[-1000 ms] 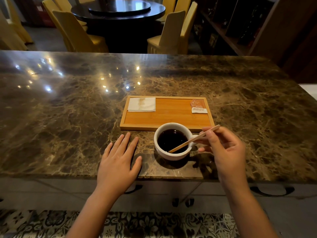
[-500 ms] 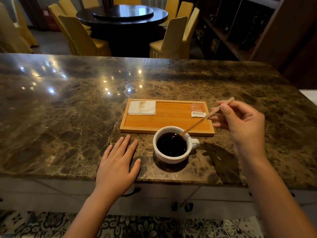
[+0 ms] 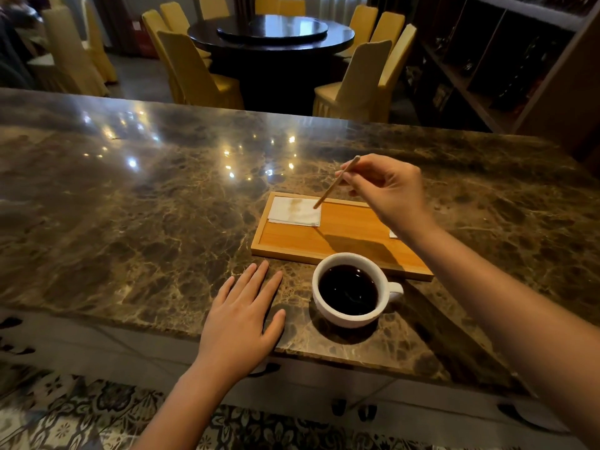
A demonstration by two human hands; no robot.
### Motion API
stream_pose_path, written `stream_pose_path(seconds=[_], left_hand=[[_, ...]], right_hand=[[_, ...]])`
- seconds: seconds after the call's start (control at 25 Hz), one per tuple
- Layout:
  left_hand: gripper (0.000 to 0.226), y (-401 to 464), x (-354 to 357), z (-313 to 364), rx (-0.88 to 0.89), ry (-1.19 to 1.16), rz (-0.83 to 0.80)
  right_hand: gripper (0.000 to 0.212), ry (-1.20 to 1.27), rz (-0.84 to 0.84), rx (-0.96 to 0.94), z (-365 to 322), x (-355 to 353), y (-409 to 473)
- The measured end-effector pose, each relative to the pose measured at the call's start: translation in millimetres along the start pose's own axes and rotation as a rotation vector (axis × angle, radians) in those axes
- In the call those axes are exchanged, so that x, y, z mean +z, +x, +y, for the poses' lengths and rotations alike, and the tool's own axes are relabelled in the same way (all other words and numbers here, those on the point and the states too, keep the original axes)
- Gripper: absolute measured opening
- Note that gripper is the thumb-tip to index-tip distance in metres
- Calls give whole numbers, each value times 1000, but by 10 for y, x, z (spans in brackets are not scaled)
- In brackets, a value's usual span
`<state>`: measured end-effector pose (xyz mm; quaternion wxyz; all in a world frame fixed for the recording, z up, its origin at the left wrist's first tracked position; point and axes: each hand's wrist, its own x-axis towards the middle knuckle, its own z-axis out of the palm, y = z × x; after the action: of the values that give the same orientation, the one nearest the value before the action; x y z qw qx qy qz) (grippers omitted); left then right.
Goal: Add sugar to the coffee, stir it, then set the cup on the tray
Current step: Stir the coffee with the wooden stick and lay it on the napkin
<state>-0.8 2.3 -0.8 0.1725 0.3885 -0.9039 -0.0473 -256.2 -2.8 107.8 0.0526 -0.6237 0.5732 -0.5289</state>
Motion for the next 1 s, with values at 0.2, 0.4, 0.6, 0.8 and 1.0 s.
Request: stream_pose_path(seconds=[0.2, 0.4, 0.6, 0.8, 1.0], left_hand=[[56, 8, 2, 13, -16, -5, -15], [56, 5, -1, 16, -21, -14, -26], [55, 11, -10, 24, -19, -11, -27], [55, 5, -19, 34, -24, -16, -29], [55, 6, -15, 35, -25, -7, -28]], right_hand=[[16, -151, -91, -333, 254, 337, 210], [22, -319, -285, -769, 391, 629, 133], [16, -378, -439, -940, 452, 682, 106], [19, -384, -556, -924, 452, 736, 23], [26, -452, -578, -889, 398, 612, 36]])
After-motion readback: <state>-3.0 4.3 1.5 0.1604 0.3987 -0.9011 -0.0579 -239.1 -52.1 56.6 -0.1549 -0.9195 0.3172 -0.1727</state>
